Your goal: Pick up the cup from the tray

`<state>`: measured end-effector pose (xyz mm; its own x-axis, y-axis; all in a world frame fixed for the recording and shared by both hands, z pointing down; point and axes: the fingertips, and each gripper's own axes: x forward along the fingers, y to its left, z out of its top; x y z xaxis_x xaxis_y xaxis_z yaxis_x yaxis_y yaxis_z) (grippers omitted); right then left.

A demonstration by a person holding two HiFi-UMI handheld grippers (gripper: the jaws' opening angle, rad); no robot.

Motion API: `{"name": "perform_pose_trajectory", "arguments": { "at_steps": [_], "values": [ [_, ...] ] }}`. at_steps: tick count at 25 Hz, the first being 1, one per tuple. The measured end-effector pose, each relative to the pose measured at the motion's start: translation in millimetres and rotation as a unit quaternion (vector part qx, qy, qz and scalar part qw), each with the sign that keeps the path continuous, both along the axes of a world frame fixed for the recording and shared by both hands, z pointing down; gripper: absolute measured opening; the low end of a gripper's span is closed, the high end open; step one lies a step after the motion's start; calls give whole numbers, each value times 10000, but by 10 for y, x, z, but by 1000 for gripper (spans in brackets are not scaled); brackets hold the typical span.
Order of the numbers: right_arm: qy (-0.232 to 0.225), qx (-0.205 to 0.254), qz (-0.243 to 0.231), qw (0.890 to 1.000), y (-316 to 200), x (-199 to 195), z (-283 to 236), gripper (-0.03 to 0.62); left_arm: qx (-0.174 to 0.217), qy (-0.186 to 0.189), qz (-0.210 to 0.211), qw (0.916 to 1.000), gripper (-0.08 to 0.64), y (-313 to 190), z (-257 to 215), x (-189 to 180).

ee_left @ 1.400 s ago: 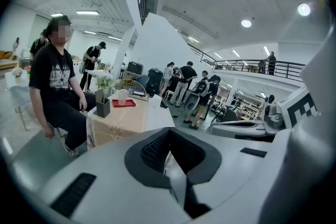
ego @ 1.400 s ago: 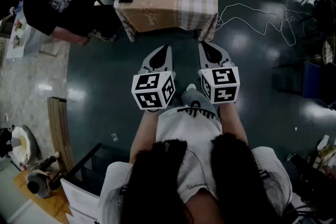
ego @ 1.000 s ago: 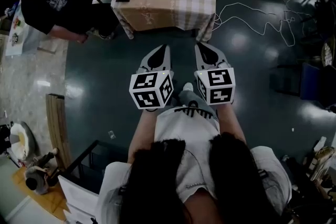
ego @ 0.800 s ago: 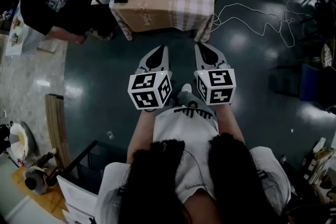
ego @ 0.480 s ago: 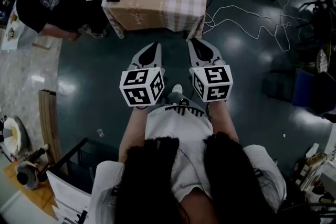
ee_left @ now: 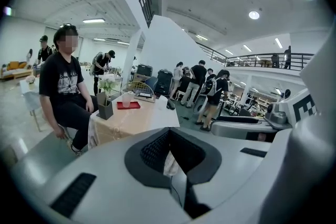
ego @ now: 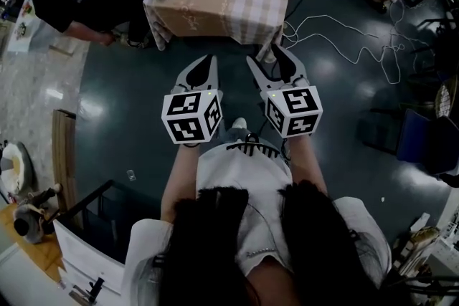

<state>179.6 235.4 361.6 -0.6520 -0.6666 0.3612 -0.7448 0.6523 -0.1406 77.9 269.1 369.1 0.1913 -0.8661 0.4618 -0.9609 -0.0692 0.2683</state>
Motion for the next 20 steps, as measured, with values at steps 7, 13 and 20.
{"name": "perform_pose_trajectory", "arguments": {
  "at_steps": [7,13,20],
  "values": [
    [18,191,21,9998,-346,-114,-17,304,68,-98,-59,9999,6,-348,34,-177],
    [89,241,-71,9996,-792,-363,-4,348,5,-4,-169,9999,6,-793,112,-457],
    [166,129,-104,9997,-1352,-753,77,365,-74,31,-208,9998,6,-1400,188,-871]
  ]
}}
